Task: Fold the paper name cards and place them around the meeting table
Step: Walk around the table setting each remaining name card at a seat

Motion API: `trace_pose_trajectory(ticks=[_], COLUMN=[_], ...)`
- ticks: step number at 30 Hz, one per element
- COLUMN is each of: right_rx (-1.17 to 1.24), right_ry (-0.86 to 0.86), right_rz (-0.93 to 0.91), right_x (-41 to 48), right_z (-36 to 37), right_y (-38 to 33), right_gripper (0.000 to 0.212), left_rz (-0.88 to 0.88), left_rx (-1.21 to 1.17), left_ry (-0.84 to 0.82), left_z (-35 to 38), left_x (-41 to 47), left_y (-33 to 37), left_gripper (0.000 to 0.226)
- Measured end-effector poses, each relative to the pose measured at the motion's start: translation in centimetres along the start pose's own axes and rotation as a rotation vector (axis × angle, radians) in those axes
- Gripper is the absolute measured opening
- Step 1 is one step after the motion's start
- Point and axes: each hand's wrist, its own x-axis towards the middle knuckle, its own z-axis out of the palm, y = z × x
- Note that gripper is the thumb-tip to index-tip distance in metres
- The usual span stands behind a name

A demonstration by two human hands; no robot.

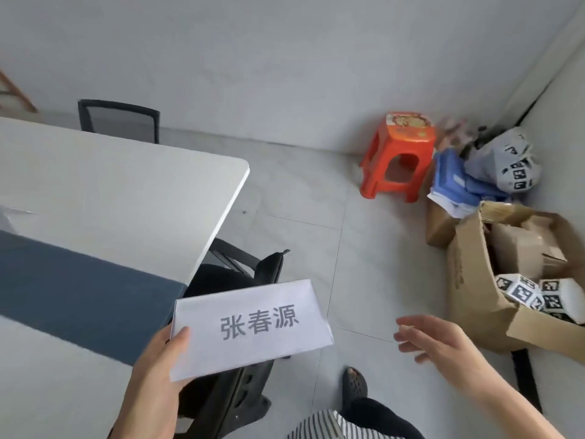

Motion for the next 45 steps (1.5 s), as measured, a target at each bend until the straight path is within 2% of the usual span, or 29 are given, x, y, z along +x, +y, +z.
trace_pose_trajectory(ticks=[6, 12, 17, 20, 22, 23, 27, 30, 33, 35, 37, 40, 43, 45], right_rx=[-0.177, -0.265, -0.332, -0.358, -0.426, -0.487, -0.833, -1.033, -1.066, -1.057, -1.078, -1.126, -1.165, -1.218], right_ry=[-0.23, -0.434, -0.599, -0.663, -0.705, -0.745, -1.017, -1.145, -1.177, -1.158, -1.092, -0.94, -0.797, -0.736], right_rz=[-0.089, -0.173, -0.263, -0.394, -0.508, -0.573, -0.65, -0.651, -0.653, -0.665, -0.743, -0.918, -1.085, -1.187], right_x=[10.8, 16.7, 18.0, 17.3, 16.9, 16.9, 16.6, 16.4, 17.0, 17.8, 18.5, 19.8, 21.1, 22.1], right_z=[-2.4, 1.2, 7.1, 11.4, 14.8, 16.6, 24.5, 30.3, 35.4, 38.6, 41.9, 46.9, 52.1, 55.8], right_y=[-6.8, -13.6, -19.1, -23.3, -26.2, -27.4, -30.9, -32.4, -32.8, -32.8, -33.1, -33.8, -34.7, -35.1], right_gripper=[0.014, 0.012, 0.012, 0.017, 0.025, 0.032, 0.058, 0.049, 0.032, 0.028, 0.026, 0.024, 0.028, 0.031], left_rz=[0.019, 0.028, 0.061, 0.081, 0.093, 0.096, 0.165, 0.189, 0.215, 0.247, 0.202, -0.072, -0.277, -0.333], left_rx=[-0.089, -0.149, -0.201, -0.22, -0.239, -0.248, -0.246, -0.223, -0.208, -0.186, -0.105, 0.28, 0.754, 0.942], left_ry=[0.238, 0.5, 0.606, 0.626, 0.63, 0.634, 0.601, 0.591, 0.625, 0.683, 0.801, 0.988, 0.967, 0.915], left_z=[4.1, 3.9, 1.2, -1.1, -2.8, -3.6, -6.8, -9.6, -12.6, -15.0, -17.8, -21.9, -24.1, -24.2], left_x=[1.8, 1.7, 2.5, 3.8, 4.9, 5.4, 7.0, 8.6, 10.1, 11.5, 13.5, 17.0, 19.7, 20.8], left_y=[0.8, 0.4, 0.3, 0.9, 1.4, 1.6, 2.6, 2.6, 2.2, 1.6, -0.3, -5.1, -10.0, -12.4], left_gripper=[0.064, 0.092, 0.079, 0.052, 0.027, 0.023, 0.026, 0.021, 0.018, 0.023, 0.031, 0.045, 0.054, 0.059])
